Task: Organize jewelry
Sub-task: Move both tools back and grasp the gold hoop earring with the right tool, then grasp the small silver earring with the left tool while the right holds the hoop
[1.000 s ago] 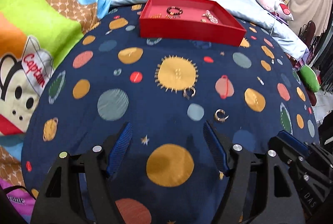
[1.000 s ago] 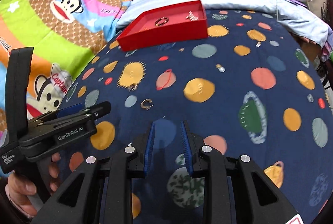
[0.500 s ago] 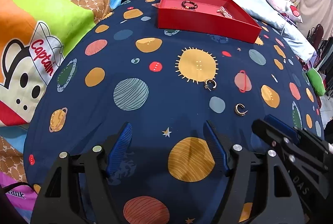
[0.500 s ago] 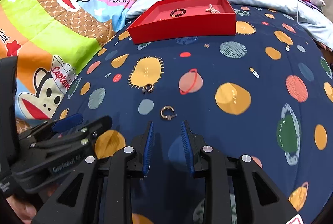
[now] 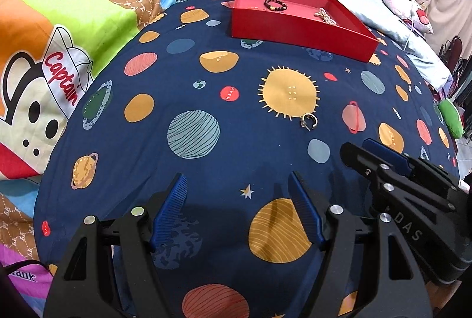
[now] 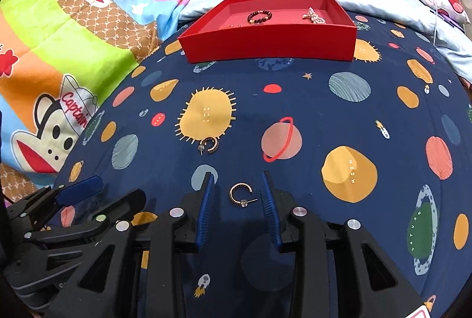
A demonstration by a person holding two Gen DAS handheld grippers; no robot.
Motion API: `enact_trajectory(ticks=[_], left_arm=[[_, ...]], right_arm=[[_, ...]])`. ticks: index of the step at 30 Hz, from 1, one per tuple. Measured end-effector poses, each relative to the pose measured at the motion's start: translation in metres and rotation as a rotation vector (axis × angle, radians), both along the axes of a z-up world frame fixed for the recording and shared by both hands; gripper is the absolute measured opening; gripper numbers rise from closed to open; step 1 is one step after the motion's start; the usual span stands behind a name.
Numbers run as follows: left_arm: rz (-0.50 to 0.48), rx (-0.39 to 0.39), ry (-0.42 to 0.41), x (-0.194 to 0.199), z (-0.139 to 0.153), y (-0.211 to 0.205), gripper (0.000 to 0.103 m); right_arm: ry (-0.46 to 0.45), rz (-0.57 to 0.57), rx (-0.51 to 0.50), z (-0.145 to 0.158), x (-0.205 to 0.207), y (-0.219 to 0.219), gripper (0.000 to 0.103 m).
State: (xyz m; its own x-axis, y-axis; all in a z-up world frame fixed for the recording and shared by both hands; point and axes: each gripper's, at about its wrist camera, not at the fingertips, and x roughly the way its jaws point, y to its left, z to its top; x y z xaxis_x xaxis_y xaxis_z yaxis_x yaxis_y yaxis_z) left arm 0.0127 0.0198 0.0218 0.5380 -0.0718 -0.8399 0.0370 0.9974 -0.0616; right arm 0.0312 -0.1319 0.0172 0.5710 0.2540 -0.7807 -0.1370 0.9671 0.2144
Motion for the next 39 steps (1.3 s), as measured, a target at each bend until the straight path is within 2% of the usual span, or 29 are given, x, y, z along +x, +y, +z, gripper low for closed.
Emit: enact_trajectory(ticks=[5,10,16,22,31,39], left_arm=[[0.007,0.000,0.005,0.002,-0.001,0.002,0.068],[0.007,-0.001,0.008,0.004,-0.002,0.003,0.068],[0.000,0.001,0.010,0.005,-0.002,-0.001,0.068],[-0.017,-0.004,0.003,0.009,0.001,-0.007,0.068],[-0.063,-0.029,-0.007,0.036,0.002,-0.034,0.068],[-0.072,-0.015,0.013,0.057,-0.013,-0.055,0.065]], right_arm=[[0.002,0.008,-0.025,-0.006,-0.001,0.003,0.029],[-0.004,0.003,-0.054,-0.007,-0.001,0.003,0.016],[-0.005,-0.003,-0.040,-0.008,-0.002,-0.002,0.016],[0.004,-0.057,0.001,-0.006,-0.013,-0.022,0.016],[0.013,-0.136,0.036,-0.004,-0.026,-0.056,0.016],[0.013,-0.151,0.051,-0.003,-0.029,-0.065,0.016]])
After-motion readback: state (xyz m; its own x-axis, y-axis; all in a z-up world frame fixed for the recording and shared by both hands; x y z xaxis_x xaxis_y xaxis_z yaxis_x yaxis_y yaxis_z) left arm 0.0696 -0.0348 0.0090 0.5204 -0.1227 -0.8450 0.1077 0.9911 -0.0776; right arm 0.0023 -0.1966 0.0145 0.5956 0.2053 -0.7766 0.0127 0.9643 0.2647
